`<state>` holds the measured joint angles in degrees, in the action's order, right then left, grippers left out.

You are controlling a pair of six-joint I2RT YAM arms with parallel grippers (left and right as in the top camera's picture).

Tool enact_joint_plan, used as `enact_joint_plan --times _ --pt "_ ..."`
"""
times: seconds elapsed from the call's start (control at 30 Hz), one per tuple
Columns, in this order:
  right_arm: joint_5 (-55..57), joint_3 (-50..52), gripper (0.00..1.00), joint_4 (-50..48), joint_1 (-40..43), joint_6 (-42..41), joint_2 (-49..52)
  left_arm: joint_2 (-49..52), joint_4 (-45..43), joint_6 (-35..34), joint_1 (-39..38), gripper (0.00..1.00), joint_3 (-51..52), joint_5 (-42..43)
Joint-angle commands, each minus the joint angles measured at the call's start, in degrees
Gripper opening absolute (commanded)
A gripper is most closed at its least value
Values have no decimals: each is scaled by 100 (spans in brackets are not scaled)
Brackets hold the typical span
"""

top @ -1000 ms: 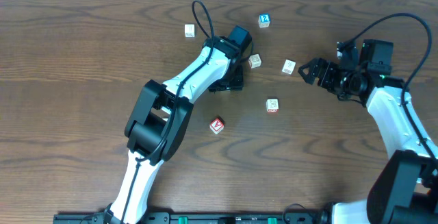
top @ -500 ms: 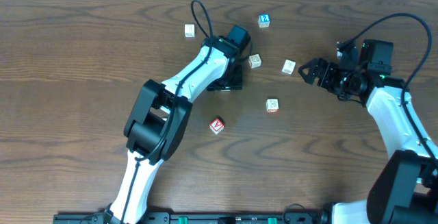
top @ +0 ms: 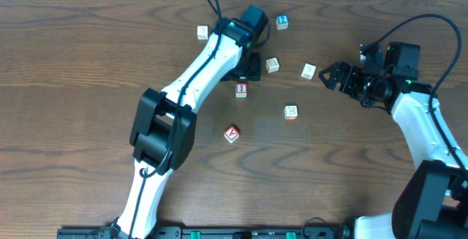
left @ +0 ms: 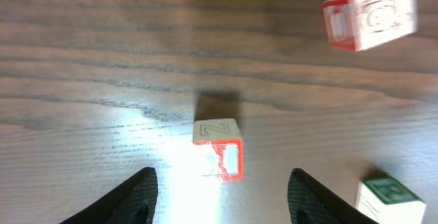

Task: Spell out Ai2
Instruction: 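Lower the 'I' block onto the table and open the left gripper, then raise the left gripper away from the placed 'I' block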

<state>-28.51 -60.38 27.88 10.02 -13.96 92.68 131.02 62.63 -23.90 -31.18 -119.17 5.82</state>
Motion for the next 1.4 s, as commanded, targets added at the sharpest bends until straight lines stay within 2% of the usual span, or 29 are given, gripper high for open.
enact_joint_plan --times 0.0,0.33,0.8,0.97,1.37 --pt "-39 -125 99 0 42 96 22 -210 269 216 20 62 -566 -46" --pt "-42 -122 99 2 42 94 22 -221 960 341 20 63 -1600 -647" --pt "-44 -122 99 7 39 94 22 -221 1305 308 20 64 -1600 -640" --pt "-44 -122 99 11 42 94 22 -221 1637 -173 20 60 -1598 -634" --pt "-44 -122 99 24 39 94 22 -221 1705 -201 20 59 -1598 -577"
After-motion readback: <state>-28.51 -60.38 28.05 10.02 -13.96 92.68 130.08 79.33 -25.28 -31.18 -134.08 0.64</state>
